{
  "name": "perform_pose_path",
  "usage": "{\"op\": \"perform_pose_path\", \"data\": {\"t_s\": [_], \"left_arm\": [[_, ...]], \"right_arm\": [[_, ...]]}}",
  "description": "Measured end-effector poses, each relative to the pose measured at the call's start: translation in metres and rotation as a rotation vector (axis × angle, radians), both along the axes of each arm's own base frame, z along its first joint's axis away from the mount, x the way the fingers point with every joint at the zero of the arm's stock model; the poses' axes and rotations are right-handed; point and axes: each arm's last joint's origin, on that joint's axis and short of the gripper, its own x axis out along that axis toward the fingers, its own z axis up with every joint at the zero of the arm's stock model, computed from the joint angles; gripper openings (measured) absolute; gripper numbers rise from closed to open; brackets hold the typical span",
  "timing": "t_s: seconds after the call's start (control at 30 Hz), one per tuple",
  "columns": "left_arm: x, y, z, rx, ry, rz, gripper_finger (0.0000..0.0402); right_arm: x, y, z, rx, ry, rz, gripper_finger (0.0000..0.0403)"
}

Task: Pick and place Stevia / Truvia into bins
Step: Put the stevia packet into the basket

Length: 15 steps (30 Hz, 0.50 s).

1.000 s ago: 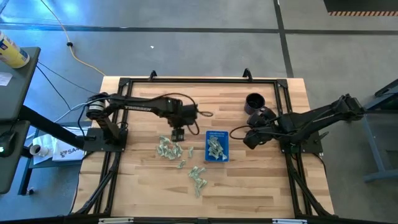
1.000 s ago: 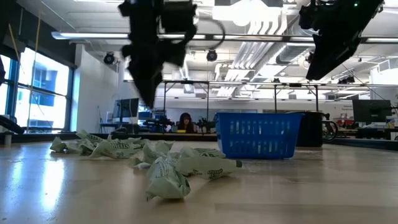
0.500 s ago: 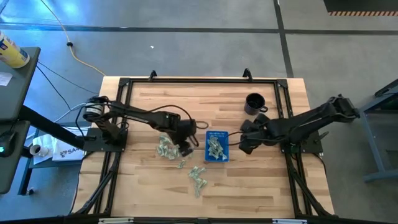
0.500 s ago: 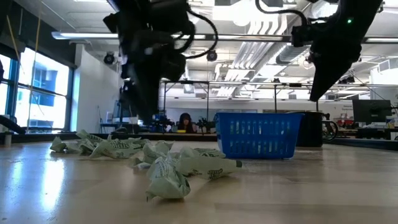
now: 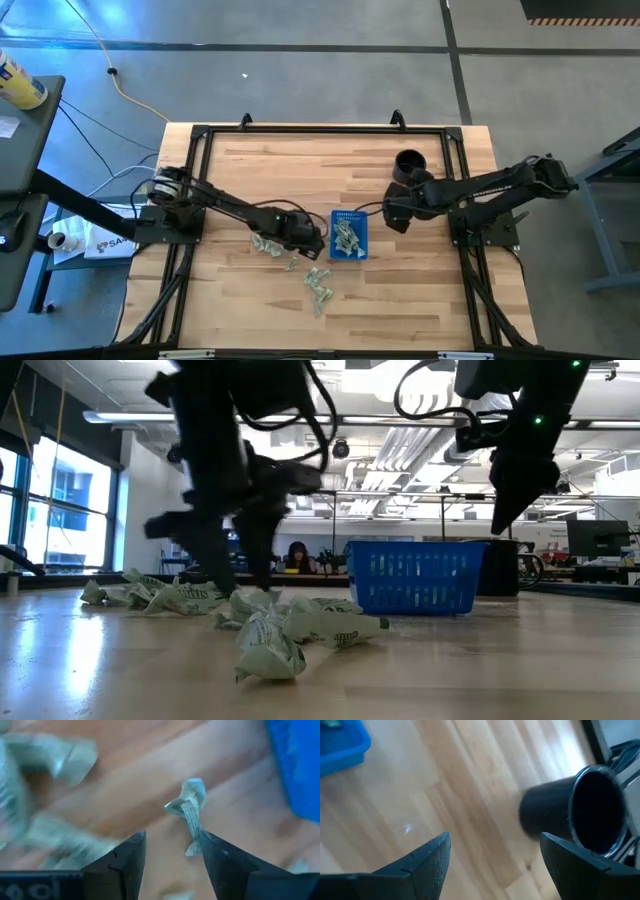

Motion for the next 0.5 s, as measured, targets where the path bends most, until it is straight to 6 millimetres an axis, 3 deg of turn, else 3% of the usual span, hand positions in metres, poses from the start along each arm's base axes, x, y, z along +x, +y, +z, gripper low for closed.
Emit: {"op": "perform_pose_path", "data": {"t_s": [0.27,0.5], "left_arm": [[0.020,-0.003,-0.019,0.063,0.024,-0.043,0.0199],[0.021,0.000,-0.014,0.161,0.099,-0.146,0.0076]], "right_arm": [[0.001,-0.009,0.000,0.026,0.005,-0.005,0.0296],[0.001,-0.009,0.000,0.043,-0.004,-0.012,0.0296]]}}
